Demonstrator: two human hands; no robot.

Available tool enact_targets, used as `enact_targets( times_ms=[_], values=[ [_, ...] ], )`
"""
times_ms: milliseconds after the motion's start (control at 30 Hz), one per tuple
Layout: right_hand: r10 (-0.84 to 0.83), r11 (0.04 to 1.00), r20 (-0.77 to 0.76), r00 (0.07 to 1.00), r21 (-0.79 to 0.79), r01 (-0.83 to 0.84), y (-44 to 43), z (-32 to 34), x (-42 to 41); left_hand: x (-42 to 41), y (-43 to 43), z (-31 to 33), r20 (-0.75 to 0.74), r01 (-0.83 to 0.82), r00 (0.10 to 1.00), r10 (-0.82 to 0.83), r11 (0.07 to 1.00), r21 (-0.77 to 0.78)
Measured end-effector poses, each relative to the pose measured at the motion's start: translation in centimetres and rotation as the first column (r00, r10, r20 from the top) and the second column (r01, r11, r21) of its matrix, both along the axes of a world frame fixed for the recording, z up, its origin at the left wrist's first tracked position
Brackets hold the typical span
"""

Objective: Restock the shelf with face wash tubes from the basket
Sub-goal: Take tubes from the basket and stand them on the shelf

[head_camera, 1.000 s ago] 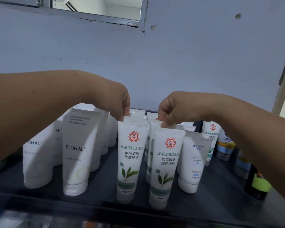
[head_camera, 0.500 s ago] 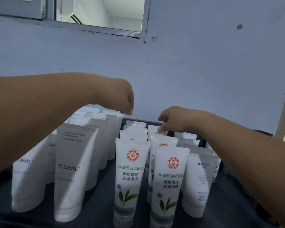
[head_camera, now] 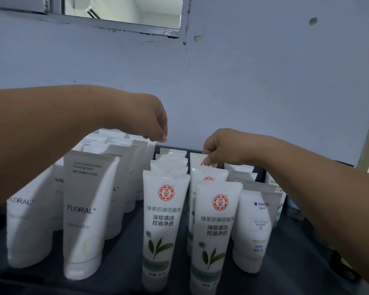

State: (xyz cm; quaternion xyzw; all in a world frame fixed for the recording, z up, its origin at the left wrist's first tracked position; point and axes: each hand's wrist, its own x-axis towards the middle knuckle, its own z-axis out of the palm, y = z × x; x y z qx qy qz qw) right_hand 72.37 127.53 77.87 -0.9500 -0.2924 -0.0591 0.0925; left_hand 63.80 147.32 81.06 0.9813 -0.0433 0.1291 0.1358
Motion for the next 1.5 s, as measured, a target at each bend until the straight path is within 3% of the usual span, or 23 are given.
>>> enact_targets(
  times_ms=[233,633,900,1167,1333,1500],
  values=[
    [0.03,0.999,-0.055,0.998,0.041,-0.027,-0.2,-0.4,-0.7,-0.6,-0.7,0.1,0.001,-0.004,1.0,0.004,1.0,0.014],
    [-0.028,0.946,-0.046,0.999,0.321,0.041,-6.9,1.8,-4.7,-3.7,-6.8,2.0,0.123,0.046,0.991,-0.048,0.999,0.019],
    [-0.064,0.948,-0.056,0.996,0.307,0.078,-11.4,0.1,-7.6,-5.1,-13.6,1.3,0.159,0.144,0.976,-0.151,0.988,0.055],
    [-0.059,0.981,-0.059,0.997,0.184,0.069,-12.2,-3.6,-7.7,-4.5,-15.7,0.0,0.112,0.114,0.986,-0.122,0.99,0.081],
    [-0.046,0.963,-0.052,0.998,0.263,0.058,-12.7,-4.6,-7.0,-3.4,-15.3,0.1,0.088,0.092,0.991,-0.102,0.989,0.114],
    [-0.029,0.96,-0.145,0.989,0.273,0.069,-13.3,-4.1,-6.3,-1.2,-14.5,0.8,0.07,0.098,0.991,-0.11,0.983,0.155]
  ],
)
